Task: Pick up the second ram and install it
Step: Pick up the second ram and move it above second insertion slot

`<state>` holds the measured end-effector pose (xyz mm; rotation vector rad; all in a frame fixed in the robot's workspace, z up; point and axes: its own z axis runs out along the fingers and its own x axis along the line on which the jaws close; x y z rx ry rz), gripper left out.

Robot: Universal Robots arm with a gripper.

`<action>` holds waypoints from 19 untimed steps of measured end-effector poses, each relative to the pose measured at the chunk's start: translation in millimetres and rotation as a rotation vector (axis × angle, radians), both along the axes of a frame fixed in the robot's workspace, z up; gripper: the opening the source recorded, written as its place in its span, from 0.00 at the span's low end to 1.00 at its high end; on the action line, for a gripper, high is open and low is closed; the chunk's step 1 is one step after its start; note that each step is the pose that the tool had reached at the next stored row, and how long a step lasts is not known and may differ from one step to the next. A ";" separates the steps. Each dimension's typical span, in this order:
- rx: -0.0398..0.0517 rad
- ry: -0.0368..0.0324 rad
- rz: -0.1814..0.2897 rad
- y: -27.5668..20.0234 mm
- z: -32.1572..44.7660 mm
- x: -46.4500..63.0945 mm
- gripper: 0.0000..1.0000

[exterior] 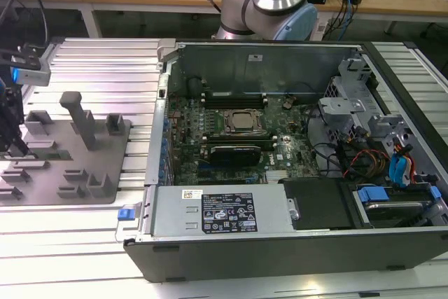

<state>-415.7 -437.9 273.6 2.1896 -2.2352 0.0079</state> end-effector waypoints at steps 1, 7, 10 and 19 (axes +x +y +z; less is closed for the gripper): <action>0.0000 -0.0004 0.000 0.0 2.4 0.0 0.09; 0.0000 -0.0046 0.000 0.1 20.0 0.0 0.09; 0.0001 -0.0074 0.000 0.1 30.0 0.0 0.09; 0.0000 -0.0110 0.000 0.7 57.2 0.0 0.09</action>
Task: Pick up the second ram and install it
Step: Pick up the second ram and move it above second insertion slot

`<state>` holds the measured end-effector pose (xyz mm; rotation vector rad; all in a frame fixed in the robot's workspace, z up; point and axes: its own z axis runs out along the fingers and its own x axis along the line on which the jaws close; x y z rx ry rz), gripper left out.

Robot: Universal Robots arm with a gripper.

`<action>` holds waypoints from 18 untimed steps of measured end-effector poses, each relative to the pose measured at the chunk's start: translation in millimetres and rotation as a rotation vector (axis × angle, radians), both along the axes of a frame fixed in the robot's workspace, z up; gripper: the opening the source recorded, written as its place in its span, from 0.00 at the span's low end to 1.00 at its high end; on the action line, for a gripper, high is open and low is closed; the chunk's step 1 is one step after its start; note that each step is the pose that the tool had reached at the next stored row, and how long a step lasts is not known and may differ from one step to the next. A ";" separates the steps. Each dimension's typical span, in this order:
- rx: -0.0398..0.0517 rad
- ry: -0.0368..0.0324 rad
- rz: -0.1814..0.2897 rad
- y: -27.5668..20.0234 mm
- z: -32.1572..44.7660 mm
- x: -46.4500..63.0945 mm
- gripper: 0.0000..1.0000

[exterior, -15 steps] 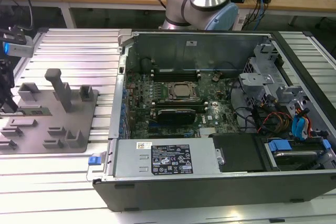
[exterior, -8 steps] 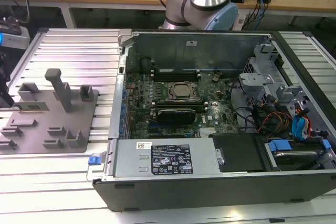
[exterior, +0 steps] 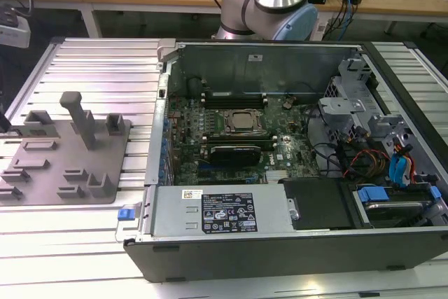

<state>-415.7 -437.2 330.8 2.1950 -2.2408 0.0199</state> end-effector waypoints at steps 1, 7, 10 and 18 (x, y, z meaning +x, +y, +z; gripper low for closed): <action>-0.0001 -0.0005 0.000 0.2 3.9 0.0 0.09; -0.0001 -0.0036 0.000 0.9 24.1 0.0 0.09; -0.0001 -0.0047 0.000 1.3 28.9 0.0 0.09; -0.0001 -0.0069 0.000 2.7 41.9 0.0 0.09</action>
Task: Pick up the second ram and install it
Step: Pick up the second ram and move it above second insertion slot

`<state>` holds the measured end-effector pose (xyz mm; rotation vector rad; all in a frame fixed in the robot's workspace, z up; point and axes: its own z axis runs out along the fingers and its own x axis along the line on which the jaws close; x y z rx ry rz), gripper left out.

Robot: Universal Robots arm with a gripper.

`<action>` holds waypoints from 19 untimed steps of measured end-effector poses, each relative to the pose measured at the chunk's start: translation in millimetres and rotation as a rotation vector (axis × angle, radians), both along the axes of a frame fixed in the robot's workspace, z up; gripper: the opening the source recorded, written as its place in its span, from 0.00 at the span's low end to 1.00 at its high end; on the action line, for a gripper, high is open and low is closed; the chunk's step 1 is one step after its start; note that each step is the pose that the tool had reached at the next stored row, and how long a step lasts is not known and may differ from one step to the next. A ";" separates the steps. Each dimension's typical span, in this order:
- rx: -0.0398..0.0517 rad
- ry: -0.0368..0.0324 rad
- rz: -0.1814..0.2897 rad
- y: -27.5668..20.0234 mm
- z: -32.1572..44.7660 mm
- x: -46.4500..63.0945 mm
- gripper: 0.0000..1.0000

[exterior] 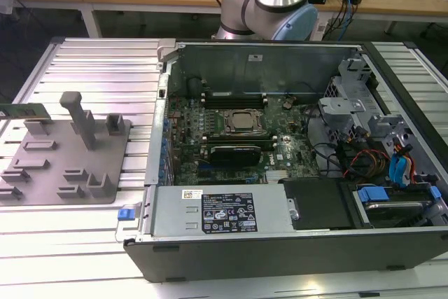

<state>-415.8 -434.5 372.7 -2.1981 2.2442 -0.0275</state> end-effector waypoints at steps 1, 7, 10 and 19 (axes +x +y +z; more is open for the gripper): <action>0.0000 -0.0003 0.000 0.3 1.9 0.0 0.09; -0.0001 -0.0022 0.000 2.3 12.5 0.0 0.09; 0.0000 -0.0029 0.000 3.0 17.3 0.0 0.09; 0.0000 -0.0045 0.000 5.0 33.6 0.0 0.09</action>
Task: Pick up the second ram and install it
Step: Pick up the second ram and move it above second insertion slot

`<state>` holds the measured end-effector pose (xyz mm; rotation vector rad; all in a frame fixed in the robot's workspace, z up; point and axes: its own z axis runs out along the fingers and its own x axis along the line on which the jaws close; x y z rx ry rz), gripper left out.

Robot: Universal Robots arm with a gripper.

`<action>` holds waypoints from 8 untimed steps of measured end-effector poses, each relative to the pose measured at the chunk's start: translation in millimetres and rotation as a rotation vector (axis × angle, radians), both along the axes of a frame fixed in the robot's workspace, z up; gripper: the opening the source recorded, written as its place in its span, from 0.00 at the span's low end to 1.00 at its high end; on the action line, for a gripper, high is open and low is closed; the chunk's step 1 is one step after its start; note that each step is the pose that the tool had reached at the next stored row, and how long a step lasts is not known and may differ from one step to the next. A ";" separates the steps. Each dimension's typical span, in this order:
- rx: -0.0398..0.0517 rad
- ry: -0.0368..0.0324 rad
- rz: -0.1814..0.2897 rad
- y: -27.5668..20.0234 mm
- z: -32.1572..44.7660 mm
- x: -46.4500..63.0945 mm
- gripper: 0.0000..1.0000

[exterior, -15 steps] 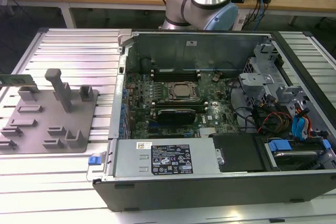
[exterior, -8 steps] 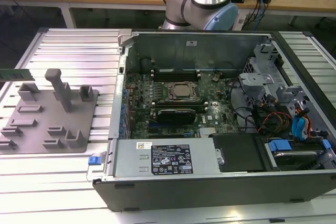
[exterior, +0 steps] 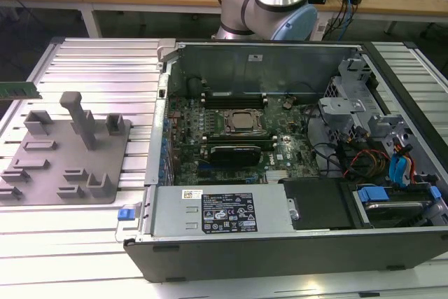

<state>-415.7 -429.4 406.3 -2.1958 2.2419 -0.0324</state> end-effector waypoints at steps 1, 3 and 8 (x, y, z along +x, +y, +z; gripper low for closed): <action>-0.0001 0.0002 0.000 0.0 0.3 -0.1 0.09; 0.0066 0.0247 0.000 0.0 0.3 0.2 0.09; 0.0070 0.0300 0.005 0.0 0.2 16.3 0.09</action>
